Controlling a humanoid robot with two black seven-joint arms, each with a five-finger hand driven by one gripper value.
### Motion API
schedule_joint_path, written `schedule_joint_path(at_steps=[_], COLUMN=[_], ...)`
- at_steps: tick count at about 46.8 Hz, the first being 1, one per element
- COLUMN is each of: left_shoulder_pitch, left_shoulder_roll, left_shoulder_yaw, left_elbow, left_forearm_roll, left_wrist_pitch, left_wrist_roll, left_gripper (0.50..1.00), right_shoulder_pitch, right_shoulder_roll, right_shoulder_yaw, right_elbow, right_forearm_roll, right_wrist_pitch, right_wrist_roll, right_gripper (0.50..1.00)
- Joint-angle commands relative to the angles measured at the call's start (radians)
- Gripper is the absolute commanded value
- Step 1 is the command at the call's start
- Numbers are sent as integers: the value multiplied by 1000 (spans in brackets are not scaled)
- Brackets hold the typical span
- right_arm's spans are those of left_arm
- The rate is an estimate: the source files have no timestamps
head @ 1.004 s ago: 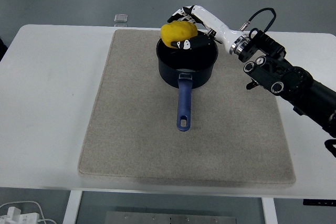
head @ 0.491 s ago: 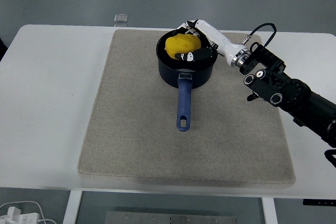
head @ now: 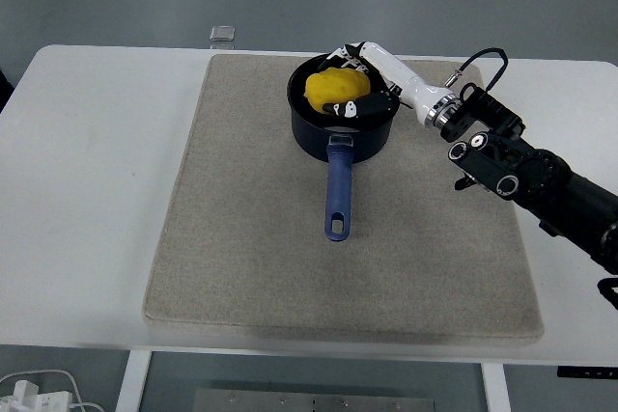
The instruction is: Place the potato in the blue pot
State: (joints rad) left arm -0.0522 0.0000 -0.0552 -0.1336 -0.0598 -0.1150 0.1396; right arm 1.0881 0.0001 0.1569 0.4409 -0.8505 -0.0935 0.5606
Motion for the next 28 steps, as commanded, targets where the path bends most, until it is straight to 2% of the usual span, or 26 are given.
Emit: schedule_joint_path(at_steps=[1,15,25,28], left_shoulder_pitch=[0,2,2,2], left_shoulder_roll=[0,0,0,0], left_shoulder_yaw=[0,0,0,0], left_elbow=[0,5,6,6], left_forearm_roll=[0,0,0,0], left_wrist_pitch=[0,0,0,0], left_wrist_roll=[0,0,0,0], left_gripper=[999,999,999,999], right_shoulder_pitch=[0,1,3,1], right_shoulder_roll=[0,0,0,0], right_shoulder_yaw=[3,9,20,20], right_elbow=[1,2,7,7], right_forearm_roll=[2,5,7,7], right_wrist_pitch=[1,3,5,6], right_wrist_roll=[1,1,-1,-1], right_gripper=[688,825,866,901])
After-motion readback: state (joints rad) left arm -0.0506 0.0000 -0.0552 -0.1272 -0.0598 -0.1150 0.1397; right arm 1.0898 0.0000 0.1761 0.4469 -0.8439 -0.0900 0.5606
